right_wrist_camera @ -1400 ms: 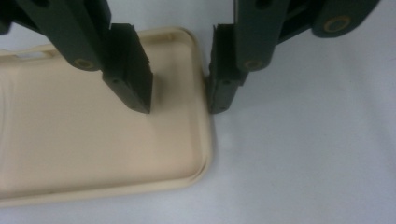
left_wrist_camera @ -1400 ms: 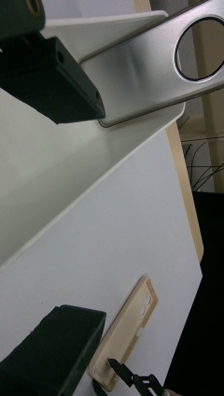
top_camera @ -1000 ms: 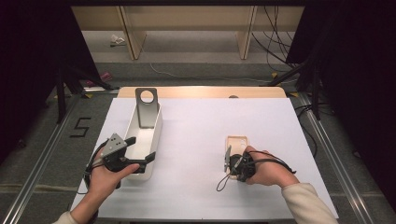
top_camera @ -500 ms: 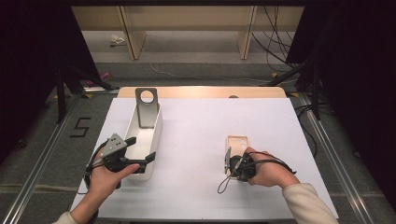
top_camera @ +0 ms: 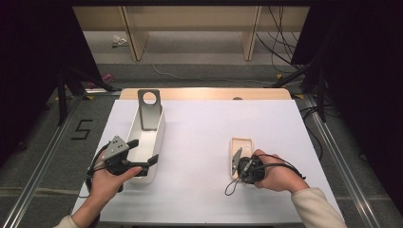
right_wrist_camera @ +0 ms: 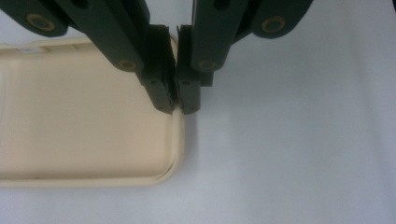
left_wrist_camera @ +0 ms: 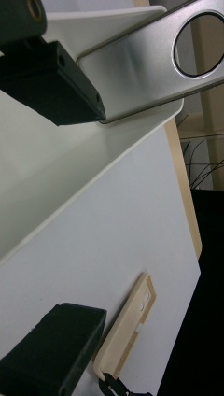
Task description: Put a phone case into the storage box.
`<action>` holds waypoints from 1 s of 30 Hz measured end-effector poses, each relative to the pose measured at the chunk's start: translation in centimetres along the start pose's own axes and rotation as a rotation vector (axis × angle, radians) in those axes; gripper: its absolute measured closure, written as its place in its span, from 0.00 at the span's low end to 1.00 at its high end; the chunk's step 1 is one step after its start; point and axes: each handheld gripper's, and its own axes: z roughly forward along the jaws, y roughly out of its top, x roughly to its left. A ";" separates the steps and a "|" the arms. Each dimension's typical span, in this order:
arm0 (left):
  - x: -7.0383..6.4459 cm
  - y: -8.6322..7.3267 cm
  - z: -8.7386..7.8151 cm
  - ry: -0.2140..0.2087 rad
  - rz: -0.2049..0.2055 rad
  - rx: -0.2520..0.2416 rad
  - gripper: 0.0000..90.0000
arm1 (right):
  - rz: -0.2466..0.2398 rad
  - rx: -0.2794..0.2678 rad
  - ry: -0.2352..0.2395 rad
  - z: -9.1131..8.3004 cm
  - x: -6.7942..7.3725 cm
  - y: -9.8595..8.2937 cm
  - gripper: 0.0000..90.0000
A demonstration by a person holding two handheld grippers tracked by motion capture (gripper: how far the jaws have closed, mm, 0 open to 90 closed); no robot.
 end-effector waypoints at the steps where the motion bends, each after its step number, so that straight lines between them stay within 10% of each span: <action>1: 0.0 0.0 0.0 0.000 0.000 0.000 0.06 | 0.009 -0.013 0.000 -0.1 0.0 -0.1 0.97; 30: 0.0 0.0 -0.1 0.003 -0.005 -0.006 0.07 | 0.077 -0.327 -0.086 -1.8 0.5 0.4 0.97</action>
